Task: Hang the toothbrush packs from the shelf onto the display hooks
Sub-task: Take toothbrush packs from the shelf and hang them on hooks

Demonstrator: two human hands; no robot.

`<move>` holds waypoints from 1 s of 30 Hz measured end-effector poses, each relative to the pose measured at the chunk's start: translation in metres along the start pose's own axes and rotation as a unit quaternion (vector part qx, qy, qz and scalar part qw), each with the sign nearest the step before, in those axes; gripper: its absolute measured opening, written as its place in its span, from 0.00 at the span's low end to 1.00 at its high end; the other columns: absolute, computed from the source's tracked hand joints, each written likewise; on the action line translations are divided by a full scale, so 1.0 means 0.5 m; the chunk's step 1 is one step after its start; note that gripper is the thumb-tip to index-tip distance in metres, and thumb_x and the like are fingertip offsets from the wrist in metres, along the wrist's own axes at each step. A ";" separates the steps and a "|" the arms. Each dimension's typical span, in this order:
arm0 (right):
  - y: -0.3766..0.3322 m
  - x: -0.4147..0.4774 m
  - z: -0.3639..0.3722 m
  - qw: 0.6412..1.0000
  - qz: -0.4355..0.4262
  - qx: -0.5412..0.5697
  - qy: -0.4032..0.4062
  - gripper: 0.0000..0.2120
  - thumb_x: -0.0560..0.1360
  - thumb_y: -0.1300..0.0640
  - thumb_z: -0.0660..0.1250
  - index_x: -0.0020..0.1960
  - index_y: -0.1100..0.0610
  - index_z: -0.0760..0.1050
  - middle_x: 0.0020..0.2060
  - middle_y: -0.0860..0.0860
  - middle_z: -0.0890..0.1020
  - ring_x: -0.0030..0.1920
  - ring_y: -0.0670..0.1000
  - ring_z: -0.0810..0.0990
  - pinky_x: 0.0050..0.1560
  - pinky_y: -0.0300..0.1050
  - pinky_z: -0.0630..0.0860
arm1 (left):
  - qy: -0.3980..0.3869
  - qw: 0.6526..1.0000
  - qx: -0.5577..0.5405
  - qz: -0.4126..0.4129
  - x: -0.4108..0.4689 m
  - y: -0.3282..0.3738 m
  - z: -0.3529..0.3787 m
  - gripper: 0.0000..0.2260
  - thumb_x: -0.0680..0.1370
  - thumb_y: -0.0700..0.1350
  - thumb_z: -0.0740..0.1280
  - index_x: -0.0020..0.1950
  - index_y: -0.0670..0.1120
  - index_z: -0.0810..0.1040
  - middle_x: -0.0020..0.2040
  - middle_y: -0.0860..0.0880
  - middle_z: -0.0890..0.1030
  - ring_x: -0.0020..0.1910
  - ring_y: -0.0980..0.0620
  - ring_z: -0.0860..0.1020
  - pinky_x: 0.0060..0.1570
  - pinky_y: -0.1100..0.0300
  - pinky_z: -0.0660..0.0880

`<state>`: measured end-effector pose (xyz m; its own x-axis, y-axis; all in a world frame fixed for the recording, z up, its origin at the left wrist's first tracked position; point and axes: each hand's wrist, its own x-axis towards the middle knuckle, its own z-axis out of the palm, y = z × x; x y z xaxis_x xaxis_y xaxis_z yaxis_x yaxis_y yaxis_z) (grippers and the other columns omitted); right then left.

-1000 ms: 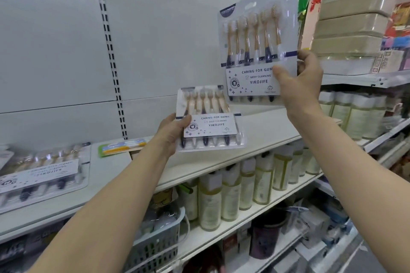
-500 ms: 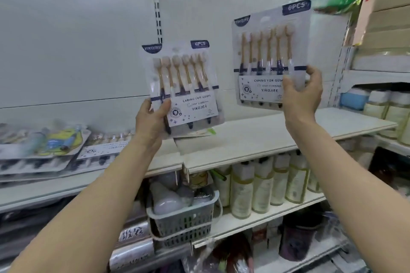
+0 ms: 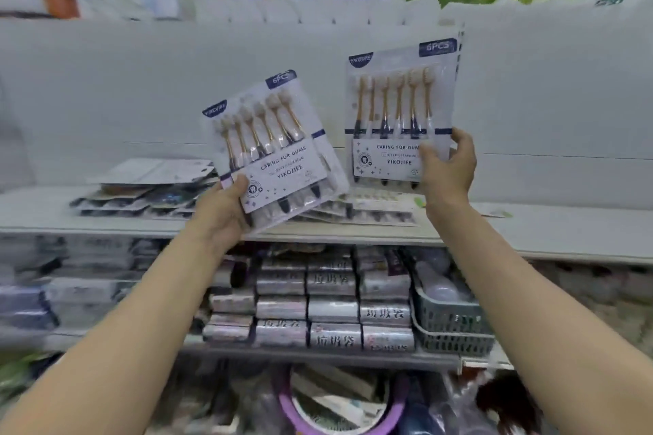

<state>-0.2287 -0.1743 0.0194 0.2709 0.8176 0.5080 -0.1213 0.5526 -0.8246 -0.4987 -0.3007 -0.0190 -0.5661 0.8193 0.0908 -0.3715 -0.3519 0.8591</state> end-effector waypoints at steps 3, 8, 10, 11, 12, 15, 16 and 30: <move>-0.021 -0.118 0.129 0.998 0.013 0.030 -0.046 0.15 0.77 0.59 0.69 0.61 0.48 0.70 0.45 0.40 0.77 0.41 0.36 0.77 0.37 0.27 0.72 | 0.020 1.000 -0.014 0.000 -0.052 0.082 -0.155 0.08 0.83 0.40 0.60 0.56 0.42 0.78 0.46 0.46 0.86 0.41 0.51 0.85 0.30 0.58 0.81; -0.051 -0.311 0.317 0.987 0.043 0.082 -0.130 0.19 0.77 0.59 0.70 0.66 0.51 0.70 0.55 0.48 0.79 0.50 0.45 0.81 0.43 0.32 0.78 | 0.101 0.993 0.033 0.058 -0.126 0.201 -0.385 0.06 0.80 0.38 0.65 0.55 0.39 0.79 0.44 0.46 0.86 0.36 0.52 0.85 0.29 0.56 0.80; -0.061 -0.385 0.388 0.979 0.059 0.101 -0.169 0.20 0.77 0.59 0.70 0.67 0.52 0.70 0.57 0.50 0.79 0.53 0.48 0.82 0.48 0.39 0.82 | 0.135 0.986 0.049 0.087 -0.151 0.242 -0.471 0.08 0.80 0.39 0.66 0.58 0.40 0.78 0.44 0.46 0.86 0.37 0.52 0.85 0.29 0.57 0.80; -0.067 -0.419 0.422 0.973 0.068 0.110 -0.189 0.20 0.77 0.61 0.70 0.66 0.52 0.70 0.55 0.50 0.80 0.52 0.48 0.82 0.47 0.40 0.82 | 0.143 0.983 0.051 0.100 -0.164 0.260 -0.507 0.07 0.80 0.39 0.66 0.57 0.41 0.78 0.42 0.47 0.86 0.36 0.52 0.85 0.29 0.59 0.80; -0.076 -0.452 0.456 0.967 0.073 0.121 -0.211 0.19 0.77 0.62 0.70 0.66 0.53 0.70 0.53 0.49 0.81 0.51 0.47 0.83 0.45 0.40 0.83 | 0.154 0.979 0.056 0.118 -0.178 0.278 -0.545 0.06 0.80 0.38 0.66 0.56 0.41 0.77 0.40 0.49 0.86 0.36 0.54 0.85 0.29 0.60 0.80; -0.091 -0.537 0.564 0.952 0.080 0.141 -0.258 0.18 0.77 0.62 0.70 0.65 0.53 0.71 0.52 0.49 0.82 0.50 0.48 0.84 0.48 0.44 0.84 | 0.224 0.954 0.081 0.180 -0.208 0.330 -0.667 0.07 0.79 0.37 0.68 0.57 0.40 0.77 0.43 0.49 0.86 0.40 0.54 0.85 0.39 0.59 0.81; -0.093 -0.564 0.602 0.947 0.083 0.150 -0.273 0.18 0.78 0.61 0.70 0.65 0.52 0.71 0.52 0.49 0.82 0.50 0.47 0.84 0.47 0.43 0.83 | 0.246 0.944 0.090 0.198 -0.217 0.347 -0.709 0.09 0.78 0.37 0.69 0.58 0.40 0.77 0.48 0.46 0.86 0.43 0.52 0.85 0.46 0.56 0.81; -0.060 -0.891 1.250 0.872 0.128 0.257 -0.396 0.18 0.79 0.60 0.69 0.66 0.53 0.71 0.53 0.52 0.81 0.46 0.43 0.82 0.41 0.31 0.79 | 0.383 0.862 0.141 0.301 -0.115 0.602 -1.189 0.08 0.77 0.40 0.70 0.55 0.46 0.78 0.57 0.40 0.83 0.58 0.39 0.81 0.61 0.39 0.76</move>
<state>-0.9428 -0.4540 -0.0268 -0.5481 0.6681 0.5031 -0.5475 0.1681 -0.8198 -1.0156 -0.7231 -0.0650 -0.9537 -0.0498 0.2966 0.2914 -0.3970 0.8703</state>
